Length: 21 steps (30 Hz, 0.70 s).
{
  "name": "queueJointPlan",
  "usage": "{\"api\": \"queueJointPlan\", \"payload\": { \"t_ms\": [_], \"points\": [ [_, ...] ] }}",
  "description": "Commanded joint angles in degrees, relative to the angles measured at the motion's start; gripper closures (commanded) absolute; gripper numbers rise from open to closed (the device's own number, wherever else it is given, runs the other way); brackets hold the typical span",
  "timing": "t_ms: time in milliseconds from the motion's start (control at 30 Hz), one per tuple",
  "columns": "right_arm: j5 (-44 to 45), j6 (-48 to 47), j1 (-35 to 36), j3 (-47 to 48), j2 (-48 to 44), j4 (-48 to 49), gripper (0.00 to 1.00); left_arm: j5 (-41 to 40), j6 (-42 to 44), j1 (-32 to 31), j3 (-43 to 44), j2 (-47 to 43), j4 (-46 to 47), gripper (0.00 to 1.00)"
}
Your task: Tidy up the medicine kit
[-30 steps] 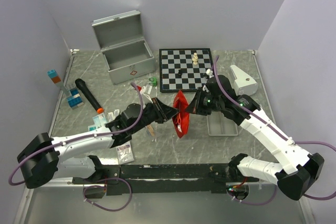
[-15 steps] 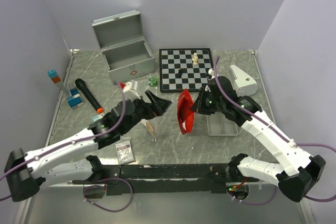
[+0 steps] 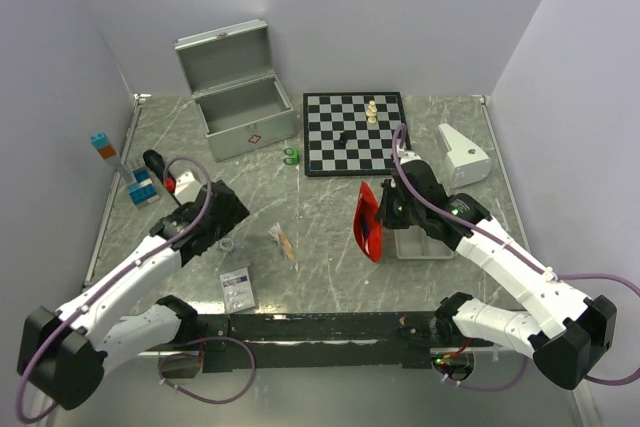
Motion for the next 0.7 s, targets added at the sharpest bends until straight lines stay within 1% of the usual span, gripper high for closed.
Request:
{"api": "queueJointPlan", "payload": {
  "t_ms": [0, 100, 167, 267, 367, 500, 667],
  "points": [
    [0.4, -2.0, 0.4, -1.0, -0.9, 4.4, 1.00, 5.5, 6.9, 5.8, 3.4, 6.0, 2.2, 0.04],
    [-0.3, -2.0, 0.4, -1.3, -0.8, 5.1, 1.00, 5.6, 10.3, 8.0, 7.1, 14.2, 2.6, 0.08],
    [-0.7, -2.0, 0.4, -1.6, -0.9, 5.4, 1.00, 6.0, 12.1, 8.4, 8.7, 18.3, 3.2, 0.14],
    [-1.0, -1.9, 0.4, -1.9, -1.3, 5.9, 1.00, 6.0, 13.6, 9.3, 10.0, 23.2, 3.4, 0.18],
    [-1.4, -1.9, 0.4, -2.1, -1.4, 6.0, 1.00, 7.0, 14.6, 10.7, 9.4, 25.3, 4.8, 0.21],
    [-1.8, -1.8, 0.4, -2.3, -1.2, 6.5, 1.00, 7.9, 15.7, 13.1, 8.5, 26.7, 6.2, 0.23],
    [-2.3, -1.6, 0.4, -2.4, -0.8, 6.8, 1.00, 8.7, 16.8, 14.5, 7.3, 28.1, 7.7, 0.25]
  ]
}}
